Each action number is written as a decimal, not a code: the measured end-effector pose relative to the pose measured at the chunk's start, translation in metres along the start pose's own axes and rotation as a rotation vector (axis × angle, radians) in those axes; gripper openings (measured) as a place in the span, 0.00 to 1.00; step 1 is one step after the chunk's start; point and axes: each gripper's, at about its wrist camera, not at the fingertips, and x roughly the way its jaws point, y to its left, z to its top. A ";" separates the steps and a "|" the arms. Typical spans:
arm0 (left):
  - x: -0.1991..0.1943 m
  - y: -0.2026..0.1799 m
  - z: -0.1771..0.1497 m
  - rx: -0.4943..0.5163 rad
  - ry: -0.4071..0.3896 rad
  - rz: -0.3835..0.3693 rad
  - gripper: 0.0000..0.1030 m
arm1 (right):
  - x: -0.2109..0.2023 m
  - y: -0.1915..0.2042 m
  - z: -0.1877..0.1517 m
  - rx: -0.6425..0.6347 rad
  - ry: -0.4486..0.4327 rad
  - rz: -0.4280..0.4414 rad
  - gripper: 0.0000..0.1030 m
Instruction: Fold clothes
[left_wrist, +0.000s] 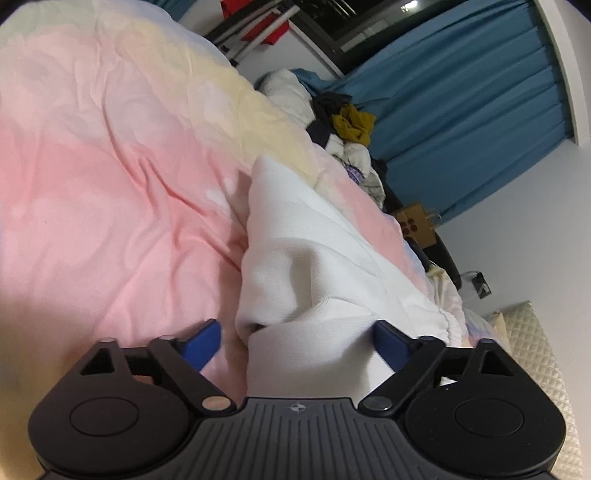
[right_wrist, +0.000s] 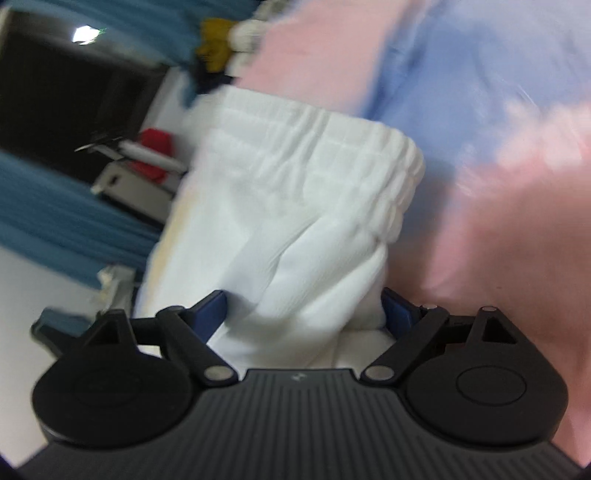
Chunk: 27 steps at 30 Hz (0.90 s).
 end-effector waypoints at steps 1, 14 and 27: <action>0.002 0.000 -0.001 0.005 0.005 -0.002 0.80 | 0.002 0.001 -0.001 -0.006 -0.006 -0.002 0.87; 0.011 -0.024 -0.004 0.155 -0.025 0.079 0.43 | -0.031 0.048 0.002 -0.108 -0.123 0.065 0.38; 0.005 -0.159 0.031 0.327 -0.161 0.017 0.25 | -0.085 0.067 0.074 -0.121 -0.301 0.352 0.35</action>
